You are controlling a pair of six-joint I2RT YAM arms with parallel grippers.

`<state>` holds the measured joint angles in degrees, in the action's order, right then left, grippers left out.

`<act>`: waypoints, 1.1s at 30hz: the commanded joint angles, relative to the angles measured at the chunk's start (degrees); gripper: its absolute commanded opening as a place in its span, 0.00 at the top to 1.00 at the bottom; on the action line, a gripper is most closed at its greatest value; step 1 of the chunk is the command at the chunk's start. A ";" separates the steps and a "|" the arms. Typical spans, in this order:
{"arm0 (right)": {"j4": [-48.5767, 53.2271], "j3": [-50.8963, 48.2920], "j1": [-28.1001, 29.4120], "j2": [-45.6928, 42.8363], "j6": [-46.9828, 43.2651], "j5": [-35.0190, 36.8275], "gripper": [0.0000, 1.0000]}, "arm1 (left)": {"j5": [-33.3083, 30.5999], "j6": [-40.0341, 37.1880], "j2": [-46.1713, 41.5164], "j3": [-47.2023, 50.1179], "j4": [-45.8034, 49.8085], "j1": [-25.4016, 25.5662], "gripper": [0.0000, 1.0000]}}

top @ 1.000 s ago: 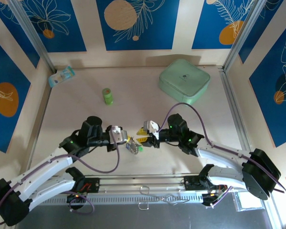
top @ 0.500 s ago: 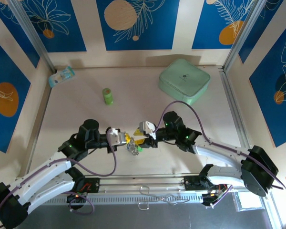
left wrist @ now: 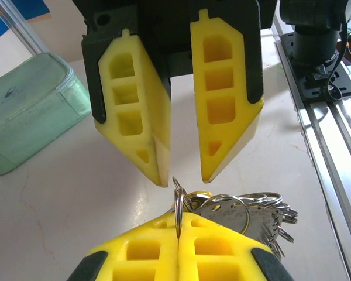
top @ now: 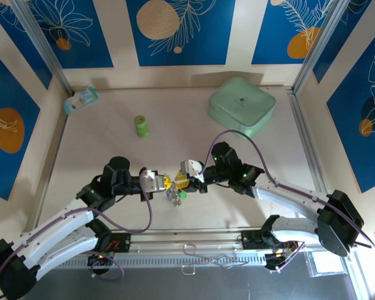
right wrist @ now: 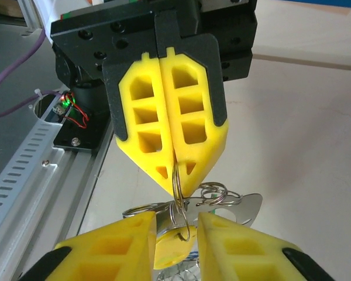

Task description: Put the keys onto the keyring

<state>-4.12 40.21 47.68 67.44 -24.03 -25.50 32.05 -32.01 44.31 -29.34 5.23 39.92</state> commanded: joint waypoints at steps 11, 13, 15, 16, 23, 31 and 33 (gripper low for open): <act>4.01 3.08 -0.19 0.15 -1.99 -0.15 0.98 | 3.03 -1.12 -0.37 -1.75 -2.17 0.33 1.00; 4.51 2.92 -1.04 0.27 -1.87 -0.08 0.99 | 3.65 0.65 -0.37 -1.56 -4.30 0.28 1.00; 4.27 2.54 -1.54 1.36 -1.58 -0.25 0.99 | 4.73 3.09 -0.24 -0.93 -7.82 0.32 1.00; 3.54 2.05 -1.54 2.33 -1.17 -0.32 0.99 | 4.95 4.64 -0.15 -0.38 -10.09 0.33 1.00; -2.70 0.15 0.39 4.29 1.34 0.54 0.81 | 3.94 8.90 -0.10 1.62 -16.84 0.33 1.00; -6.80 -2.50 0.02 -0.46 1.71 0.84 0.66 | 4.05 9.60 -0.67 2.69 -16.40 0.33 1.00; -6.78 -2.54 0.03 -0.63 1.71 0.86 0.67 | 4.14 9.51 -0.68 2.81 -16.40 0.29 1.00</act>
<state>-9.15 38.20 47.44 67.88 -22.90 -24.08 33.89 -23.57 44.56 -26.44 -7.33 39.92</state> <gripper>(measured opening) 0.331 0.056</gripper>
